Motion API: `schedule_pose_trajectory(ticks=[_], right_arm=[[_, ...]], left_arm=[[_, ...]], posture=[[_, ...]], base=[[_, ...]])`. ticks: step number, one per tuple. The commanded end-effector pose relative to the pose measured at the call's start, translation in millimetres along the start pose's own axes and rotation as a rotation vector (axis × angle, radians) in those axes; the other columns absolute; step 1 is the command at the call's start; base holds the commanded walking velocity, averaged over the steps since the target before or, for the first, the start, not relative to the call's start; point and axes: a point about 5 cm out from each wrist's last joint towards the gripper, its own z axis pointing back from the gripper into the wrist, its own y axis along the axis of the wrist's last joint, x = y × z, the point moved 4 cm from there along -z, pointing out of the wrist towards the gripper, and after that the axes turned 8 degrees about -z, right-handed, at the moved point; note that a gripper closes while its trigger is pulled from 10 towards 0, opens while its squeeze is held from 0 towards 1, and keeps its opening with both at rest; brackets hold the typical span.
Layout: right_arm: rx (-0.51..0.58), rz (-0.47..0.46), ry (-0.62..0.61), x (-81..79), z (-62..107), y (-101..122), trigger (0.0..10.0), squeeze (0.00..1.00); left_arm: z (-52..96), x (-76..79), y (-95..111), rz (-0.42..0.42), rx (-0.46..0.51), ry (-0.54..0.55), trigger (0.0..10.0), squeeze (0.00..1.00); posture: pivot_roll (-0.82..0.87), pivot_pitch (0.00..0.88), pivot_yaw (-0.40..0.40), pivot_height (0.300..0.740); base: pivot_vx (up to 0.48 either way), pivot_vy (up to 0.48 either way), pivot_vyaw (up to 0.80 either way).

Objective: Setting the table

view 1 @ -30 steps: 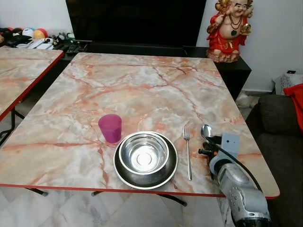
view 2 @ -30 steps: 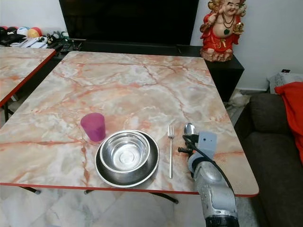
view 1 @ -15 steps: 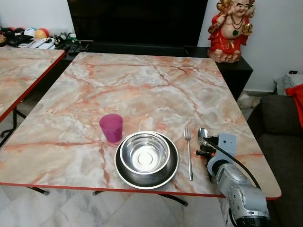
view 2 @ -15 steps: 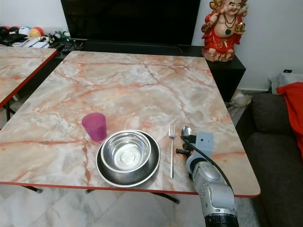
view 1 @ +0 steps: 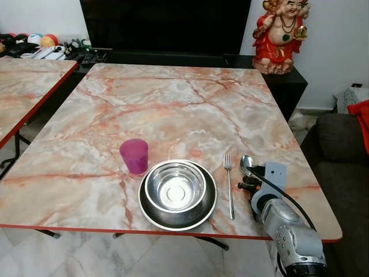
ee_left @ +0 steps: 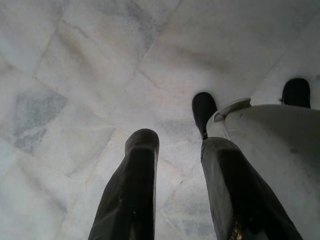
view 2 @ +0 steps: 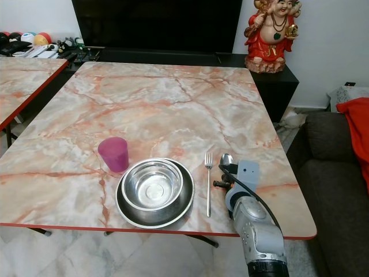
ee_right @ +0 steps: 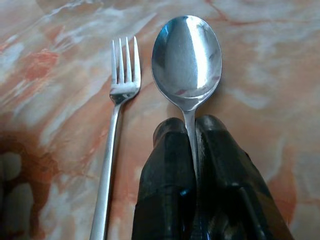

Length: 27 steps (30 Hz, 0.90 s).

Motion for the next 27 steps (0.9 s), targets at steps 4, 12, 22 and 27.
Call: schedule_pose_trajectory(ticks=[4, 12, 22, 27], right_arm=[[-0.003, 0.011, 0.003, -2.3, -3.2, -1, 10.0, 0.0], [-0.018, 0.03, -0.007, -2.5, -6.1, -7, 10.0, 0.0], [-0.018, 0.028, -0.005, -3.3, -9.8, -8, 10.0, 0.0], [-0.012, 0.017, -0.007, -4.3, -13.0, -8, 10.0, 0.0]], left_arm=[[-0.3, 6.1, -5, -0.005, -0.03, -0.007, 10.0, 0.0], [4.3, -5.3, -16, 0.0, -0.04, 0.004, 10.0, 0.0], [12.0, -18.5, -33, 0.004, -0.058, 0.019, 10.0, 0.0], [6.7, -16.2, -19, 0.003, -0.041, 0.017, 10.0, 0.0]], posture=[[-0.04, 0.107, -0.019, 0.74], [-0.04, 0.108, -0.02, 0.74], [-0.04, 0.109, -0.021, 0.74], [-0.03, 0.109, -0.022, 0.74]], base=[[0.0, 0.0, 0.0], [0.0, 0.0, 0.0], [0.0, 0.0, 0.0], [0.0, 0.0, 0.0]])
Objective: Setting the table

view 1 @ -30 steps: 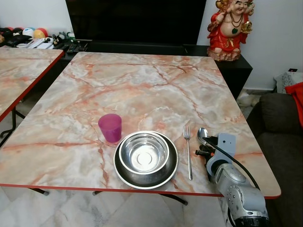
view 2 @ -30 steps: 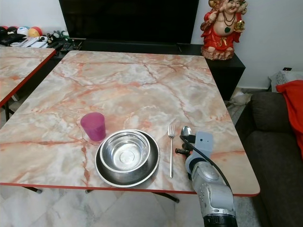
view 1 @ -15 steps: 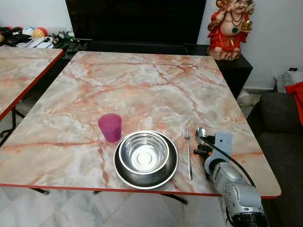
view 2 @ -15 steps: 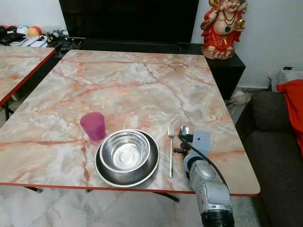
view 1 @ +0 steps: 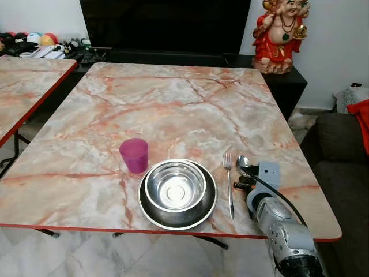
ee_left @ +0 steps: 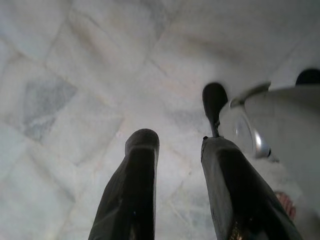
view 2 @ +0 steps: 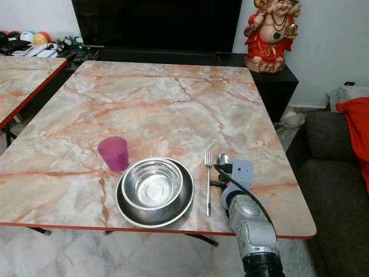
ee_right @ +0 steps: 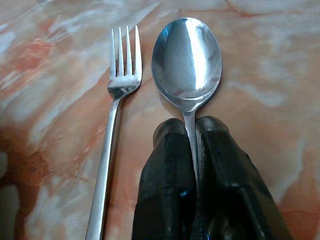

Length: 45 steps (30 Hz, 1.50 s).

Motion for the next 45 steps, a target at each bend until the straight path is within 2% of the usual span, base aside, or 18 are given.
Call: schedule_pose_trajectory(ticks=[1, 5, 14, 15, 20, 21, 22, 23, 24, 30, 37, 45], right_arm=[[-0.007, -0.008, -0.003, -1.1, -2.3, -2, 10.0, 0.0], [-0.012, 0.001, -0.001, -2.7, -3.8, -2, 10.0, 0.0], [-0.021, 0.012, -0.001, -2.9, -6.1, -6, 10.0, 0.0], [-0.025, 0.012, -0.001, -2.9, -6.2, -7, 10.0, 0.25], [-0.029, 0.004, 0.0, -2.9, -6.3, -9, 10.0, 0.27], [-0.03, 0.005, 0.001, -2.5, -6.4, -10, 10.0, 0.37], [-0.03, 0.005, 0.001, -2.5, -6.4, -10, 10.0, 0.37], [-0.031, 0.004, 0.002, -2.7, -6.6, -10, 10.0, 0.49], [-0.031, 0.008, -0.001, -2.5, -6.8, -10, 10.0, 0.7], [-0.035, 0.012, 0.003, -3.3, -6.9, -11, 10.0, 0.69], [-0.036, 0.018, 0.008, -4.7, -7.4, -12, 10.0, 0.68], [-0.037, 0.021, 0.01, -4.3, -7.1, -12, 10.0, 0.71]], left_arm=[[-0.3, 3.1, -4, 0.002, -0.027, -0.009, 10.0, 0.0], [-3.1, 9.7, 3, 0.002, -0.018, -0.016, 10.0, 0.0], [-2.1, 17.0, -4, 0.004, -0.027, -0.022, 10.0, 0.0], [-3.1, 19.4, -1, 0.002, -0.024, -0.023, 10.0, 0.0], [-3.0, 18.4, -1, 0.002, -0.024, -0.023, 10.0, 0.0], [-2.5, 17.0, -2, 0.003, -0.025, -0.021, 10.0, 0.0], [-2.5, 17.0, -2, 0.003, -0.025, -0.021, 10.0, 0.0], [-1.9, 15.2, -4, 0.004, -0.026, -0.019, 10.0, 0.0], [-1.2, 13.5, -5, 0.004, -0.028, -0.018, 10.0, 0.0], [0.2, 9.9, -9, 0.006, -0.033, -0.012, 10.0, 0.0], [-4.4, 16.3, 5, 0.007, -0.012, -0.006, 10.0, 0.0], [-4.6, 17.7, 5, 0.005, -0.011, -0.01, 10.0, 0.0]], posture=[[-0.03, 0.109, -0.022, 0.74], [-0.03, 0.11, -0.024, 0.74], [-0.03, 0.111, -0.024, 0.74], [-0.03, 0.111, -0.024, 0.74], [-0.03, 0.111, -0.023, 0.74], [-0.02, 0.11, -0.023, 0.74], [-0.02, 0.11, -0.023, 0.74], [-0.02, 0.11, -0.023, 0.74], [-0.03, 0.111, -0.023, 0.74], [-0.02, 0.111, -0.023, 0.74], [-0.02, 0.11, -0.026, 0.74], [-0.02, 0.112, -0.028, 0.74]], base=[[0.0, 0.0, 0.0], [0.0, 0.0, 0.0], [0.0, 0.0, 0.0], [0.0, 0.0, 0.0], [0.0, 0.0, 0.0], [0.0, 0.0, 0.0], [0.0, 0.0, 0.0], [0.0, 0.0, 0.0], [0.0, 0.0, 0.0], [0.0, 0.0, 0.0], [0.0, 0.0, 0.0], [0.0, 0.0, 0.0]])
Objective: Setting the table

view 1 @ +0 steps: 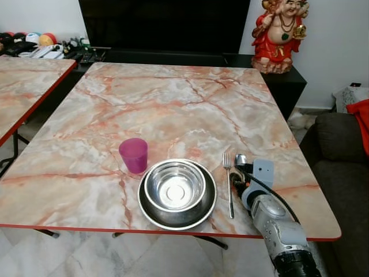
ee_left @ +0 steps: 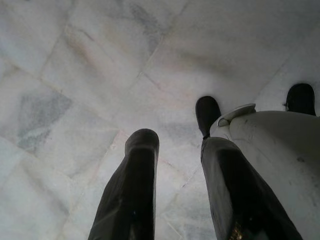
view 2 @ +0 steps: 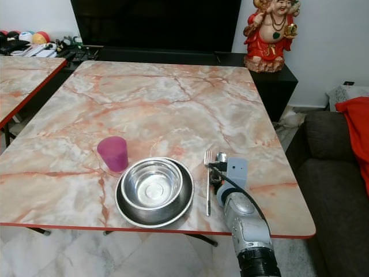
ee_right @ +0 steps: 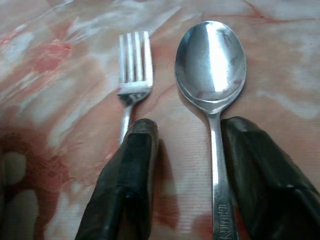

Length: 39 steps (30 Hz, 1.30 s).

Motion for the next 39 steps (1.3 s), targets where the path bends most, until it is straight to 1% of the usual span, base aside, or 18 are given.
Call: schedule_pose_trajectory(ticks=[1, 2, 3, 5, 6, 7, 8, 13, 16, 17, 18, 19, 20, 22, 27, 31, 35, 39], right_arm=[[-0.045, 0.0, -0.02, 4.7, -0.7, -11, 10.0, 0.71], [-0.046, 0.0, -0.019, 4.2, -0.7, -11, 10.0, 0.7], [-0.046, 0.0, -0.019, 4.1, -0.8, -11, 10.0, 0.63], [-0.047, -0.001, -0.02, 4.1, -0.8, -11, 10.0, 0.63], [-0.047, -0.001, -0.021, 4.1, -0.8, -11, 10.0, 0.58], [-0.046, -0.001, -0.021, 4.0, -0.8, -11, 10.0, 0.22], [-0.044, 0.002, -0.027, 4.8, -0.8, -11, 10.0, 0.0], [-0.041, 0.008, -0.045, 8.1, -0.9, -10, 10.0, 0.0], [-0.026, 0.017, -0.075, 13.4, -0.5, -7, 10.0, 0.0], [-0.018, 0.022, -0.085, 15.0, -0.3, -6, 10.0, 0.0], [0.013, 0.039, -0.109, 18.1, 0.3, 1, 10.0, 0.0], [0.013, 0.039, -0.109, 18.1, 0.3, 1, 10.0, 0.0], [0.043, 0.036, -0.119, 18.8, 0.7, 7, 10.0, 0.0], [0.067, 0.037, -0.126, 19.2, 1.1, 13, 10.0, 0.0], [0.115, 0.035, -0.136, 18.1, 2.6, 24, 10.0, 0.0], [0.152, 0.009, -0.13, 15.3, 3.4, 32, 10.0, 0.0], [0.231, -0.014, -0.098, 7.2, 6.2, 46, 10.0, 0.0], [0.246, -0.013, -0.075, 3.0, 6.8, 50, 10.0, 0.0]], left_arm=[[1.8, 3.0, -11, -0.005, -0.033, -0.01, 10.0, 0.0], [1.9, 2.7, -11, -0.003, -0.033, -0.009, 10.0, 0.0], [1.9, 2.5, -11, -0.003, -0.033, -0.009, 10.0, 0.0], [2.0, 2.3, -11, -0.003, -0.033, -0.008, 10.0, 0.0], [2.0, 2.1, -11, -0.003, -0.034, -0.007, 10.0, 0.0], [2.0, 2.0, -11, -0.003, -0.033, -0.007, 10.0, 0.0], [2.0, 2.0, -11, -0.004, -0.033, -0.008, 10.0, 0.0], [1.7, 2.4, -10, -0.004, -0.03, -0.011, 10.0, 0.0], [2.3, 2.2, -12, -0.004, -0.032, -0.014, 10.0, 0.0], [2.8, 1.5, -13, -0.004, -0.033, -0.015, 10.0, 0.0], [4.4, -1.4, -17, -0.004, -0.038, -0.013, 10.0, 0.0], [4.4, -1.4, -17, -0.004, -0.038, -0.013, 10.0, 0.0], [5.7, -4.4, -20, -0.005, -0.042, -0.011, 10.0, 0.0], [7.1, -8.2, -23, -0.005, -0.046, -0.007, 10.0, 0.0], [8.2, -12.0, -25, -0.006, -0.049, -0.002, 10.0, 0.0], [7.9, -12.0, -24, -0.007, -0.047, -0.002, 10.0, 0.0], [6.2, -8.8, -20, -0.011, -0.041, -0.007, 10.0, 0.0], [5.2, -5.5, -18, -0.014, -0.038, -0.011, 10.0, 0.0]], posture=[[-0.02, 0.112, -0.028, 0.74], [-0.02, 0.112, -0.028, 0.74], [-0.02, 0.112, -0.028, 0.74], [-0.02, 0.112, -0.028, 0.74], [-0.02, 0.112, -0.028, 0.74], [-0.02, 0.112, -0.028, 0.74], [-0.02, 0.112, -0.028, 0.74], [-0.02, 0.11, -0.026, 0.74], [-0.02, 0.11, -0.025, 0.74], [-0.03, 0.11, -0.023, 0.74], [-0.03, 0.111, -0.021, 0.74], [-0.03, 0.111, -0.021, 0.74], [-0.03, 0.11, -0.02, 0.74], [-0.03, 0.11, -0.019, 0.74], [-0.02, 0.11, -0.015, 0.74], [-0.03, 0.11, -0.013, 0.74], [-0.03, 0.11, -0.008, 0.74], [-0.02, 0.11, -0.01, 0.74]], base=[[0.0, 0.0, 0.0], [0.0, 0.0, 0.0], [0.0, 0.0, 0.0], [0.0, 0.0, 0.0], [0.0, 0.0, 0.0], [0.0, 0.0, 0.0], [0.0, 0.0, 0.0], [0.0, 0.0, 0.0], [0.0, 0.0, 0.0], [0.0, 0.0, 0.0], [0.0, 0.0, 0.0], [0.0, 0.0, 0.0], [0.0, 0.0, 0.0], [0.0, 0.0, 0.0], [0.0, 0.0, 0.0], [0.0, 0.0, 0.0], [0.0, 0.0, 0.0], [0.0, 0.0, 0.0]])
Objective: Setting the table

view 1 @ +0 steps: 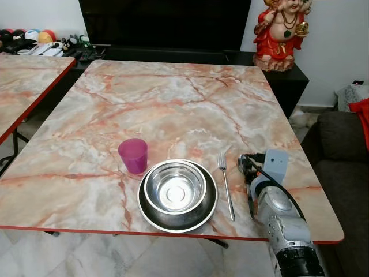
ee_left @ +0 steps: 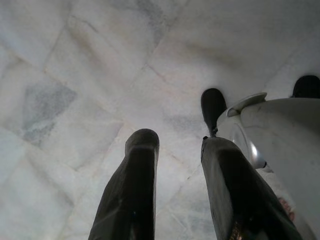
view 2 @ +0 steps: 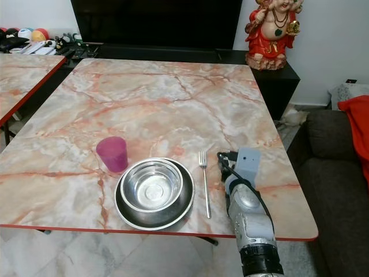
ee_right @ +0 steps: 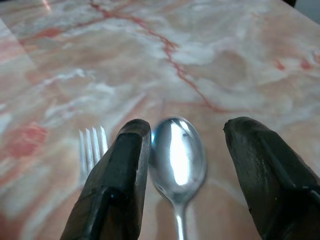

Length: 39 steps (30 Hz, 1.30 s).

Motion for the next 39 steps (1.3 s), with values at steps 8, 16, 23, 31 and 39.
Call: schedule_pose_trajectory(ticks=[8, 16, 23, 31, 39], right_arm=[[0.086, -0.012, -0.023, 6.5, 1.0, 20, 10.0, 0.0], [0.302, 0.064, 0.015, 1.8, 14.1, 54, 10.0, 0.0], [0.404, 0.071, -0.052, 31.2, 35.5, 63, 10.0, 0.0], [0.468, 0.095, -0.087, 46.8, 48.4, 71, 10.0, 0.0], [0.479, 0.107, -0.073, 42.9, 61.4, 58, 10.0, 0.0]], left_arm=[[3.5, 13.6, -21, -0.007, -0.053, -0.02, 10.0, 0.0], [7.4, 8.1, -29, 0.006, -0.053, -0.001, 10.0, 0.0], [6.0, -5.7, -19, 0.021, -0.024, 0.034, 10.0, 0.0], [-7.7, 3.8, 29, 0.026, 0.046, 0.025, 10.0, 0.0], [-9.5, 9.4, 35, 0.038, 0.053, 0.013, 10.0, 0.0]], posture=[[-0.03, 0.111, -0.011, 0.74], [-0.04, 0.106, -0.012, 0.74], [-0.04, 0.074, -0.016, 0.74], [-0.05, 0.039, -0.027, 0.74], [-0.05, 0.0, -0.025, 0.74]], base=[[0.0, 0.0, 0.0], [0.0, 0.0, 0.0], [0.0, 0.0, 0.0], [0.0, 0.0, 0.0], [0.0, 0.0, 0.0]])
